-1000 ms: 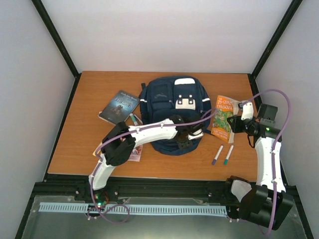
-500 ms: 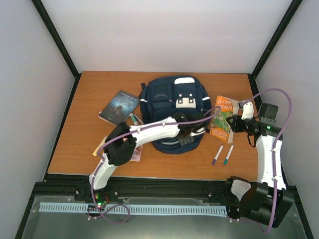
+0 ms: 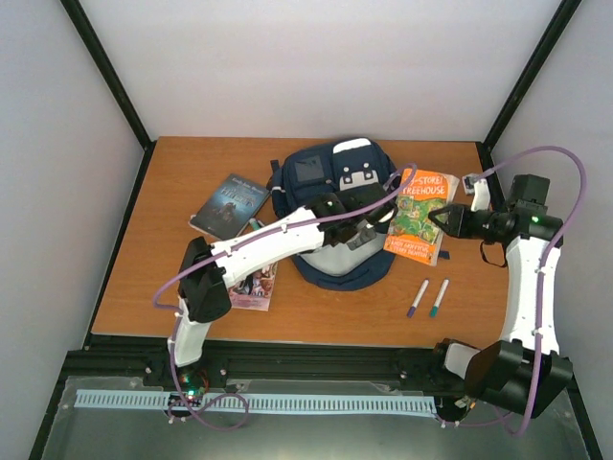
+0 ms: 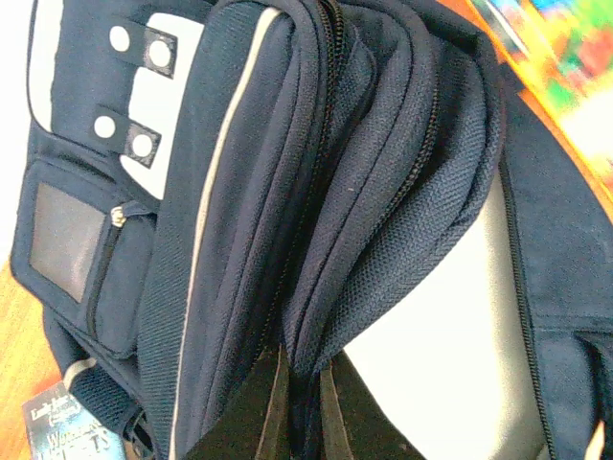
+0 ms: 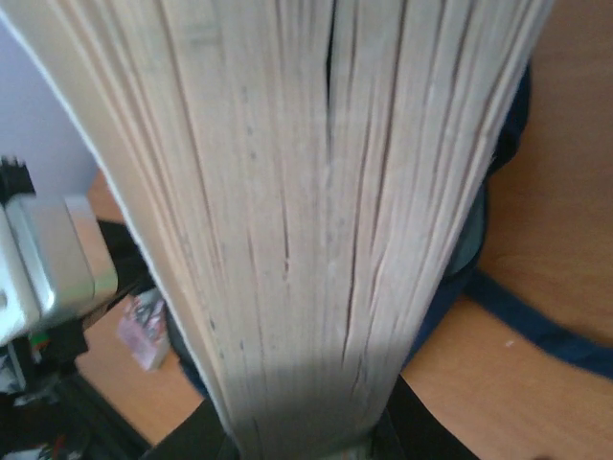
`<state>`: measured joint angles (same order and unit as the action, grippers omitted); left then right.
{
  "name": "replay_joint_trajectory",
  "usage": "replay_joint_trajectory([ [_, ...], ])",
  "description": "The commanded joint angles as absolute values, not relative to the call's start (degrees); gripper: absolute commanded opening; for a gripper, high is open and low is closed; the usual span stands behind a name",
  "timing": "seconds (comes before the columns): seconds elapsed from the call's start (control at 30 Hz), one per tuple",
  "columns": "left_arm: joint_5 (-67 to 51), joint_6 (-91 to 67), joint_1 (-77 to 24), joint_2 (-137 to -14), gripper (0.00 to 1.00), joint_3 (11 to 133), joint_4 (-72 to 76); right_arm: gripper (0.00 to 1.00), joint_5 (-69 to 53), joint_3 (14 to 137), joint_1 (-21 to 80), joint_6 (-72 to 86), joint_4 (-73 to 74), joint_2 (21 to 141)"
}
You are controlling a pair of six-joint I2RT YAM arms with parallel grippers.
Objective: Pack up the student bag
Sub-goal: Place the book in the student bag.
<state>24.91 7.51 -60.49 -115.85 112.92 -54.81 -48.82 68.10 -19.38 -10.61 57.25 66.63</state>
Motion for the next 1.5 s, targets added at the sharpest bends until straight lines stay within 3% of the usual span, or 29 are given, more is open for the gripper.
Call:
replay_joint_trajectory([
  [0.0,29.72,7.28,-58.75,-112.52,0.01,116.83,-49.65,0.03,-55.46,68.06,-19.69,-10.56,65.94,66.76],
  [0.3,30.16,0.27,-56.62,-112.84,0.01,118.97,-46.61,0.03,-58.84,70.32,-19.69,-15.61,79.62,72.79],
  [0.73,29.73,-2.21,-56.32,-112.78,0.01,120.86,-45.29,0.03,-59.59,59.52,-11.64,-8.78,73.60,72.98],
  [1.47,23.39,-3.98,-56.64,-105.65,0.01,114.02,-40.93,0.03,-69.39,65.35,-1.64,-4.91,64.54,91.66],
])
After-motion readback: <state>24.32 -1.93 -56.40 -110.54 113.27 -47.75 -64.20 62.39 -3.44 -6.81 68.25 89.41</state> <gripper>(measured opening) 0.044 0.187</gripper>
